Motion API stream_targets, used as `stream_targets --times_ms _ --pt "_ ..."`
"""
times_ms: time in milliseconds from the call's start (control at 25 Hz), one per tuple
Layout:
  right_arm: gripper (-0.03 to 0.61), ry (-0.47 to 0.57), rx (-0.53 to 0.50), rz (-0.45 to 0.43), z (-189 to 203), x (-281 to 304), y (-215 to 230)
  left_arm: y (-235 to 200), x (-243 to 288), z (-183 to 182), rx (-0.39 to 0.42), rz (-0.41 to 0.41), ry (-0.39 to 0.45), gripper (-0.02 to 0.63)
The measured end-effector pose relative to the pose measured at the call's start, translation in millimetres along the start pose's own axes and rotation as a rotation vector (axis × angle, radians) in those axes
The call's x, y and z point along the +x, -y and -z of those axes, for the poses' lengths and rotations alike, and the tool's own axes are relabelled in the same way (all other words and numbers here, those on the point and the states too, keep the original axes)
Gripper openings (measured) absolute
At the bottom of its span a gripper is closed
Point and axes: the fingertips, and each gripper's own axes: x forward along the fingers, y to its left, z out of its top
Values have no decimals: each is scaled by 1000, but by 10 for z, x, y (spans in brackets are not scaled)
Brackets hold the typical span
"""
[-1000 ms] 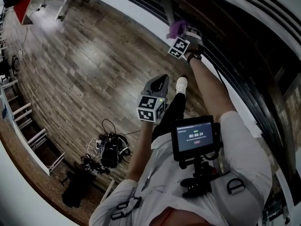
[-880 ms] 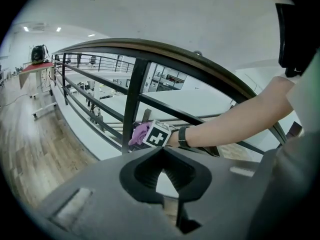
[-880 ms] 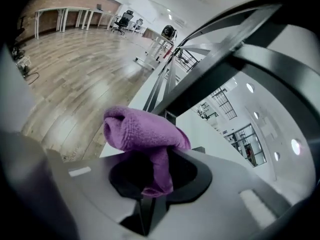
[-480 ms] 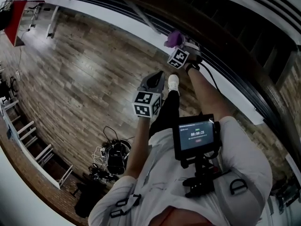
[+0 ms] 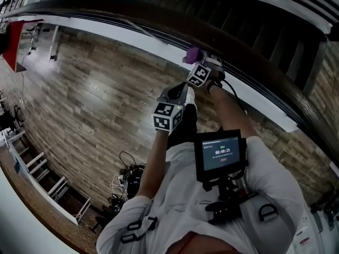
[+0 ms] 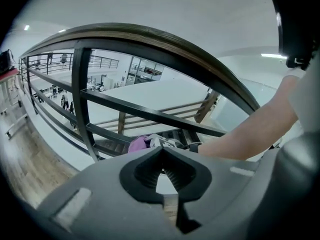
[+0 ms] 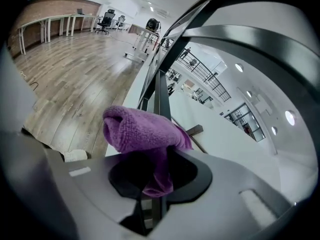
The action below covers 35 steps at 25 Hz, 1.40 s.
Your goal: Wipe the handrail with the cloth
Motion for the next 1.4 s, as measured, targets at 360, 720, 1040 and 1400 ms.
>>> stream_targets --times_ms 360,720,1040,1400 --pt "64 -62 74 2 642 -236 -37 376 269 -3 68 77 -43 0" --pt "79 -155 177 -1 1621 -535 -60 785 460 -29 137 131 -64 0" --pt "84 -199 216 -29 2292 -744 -178 1348 659 95 257 195 -137 0" --pt "87 -257 255 30 3125 -1056 -109 2038 980 133 365 264 -172 0"
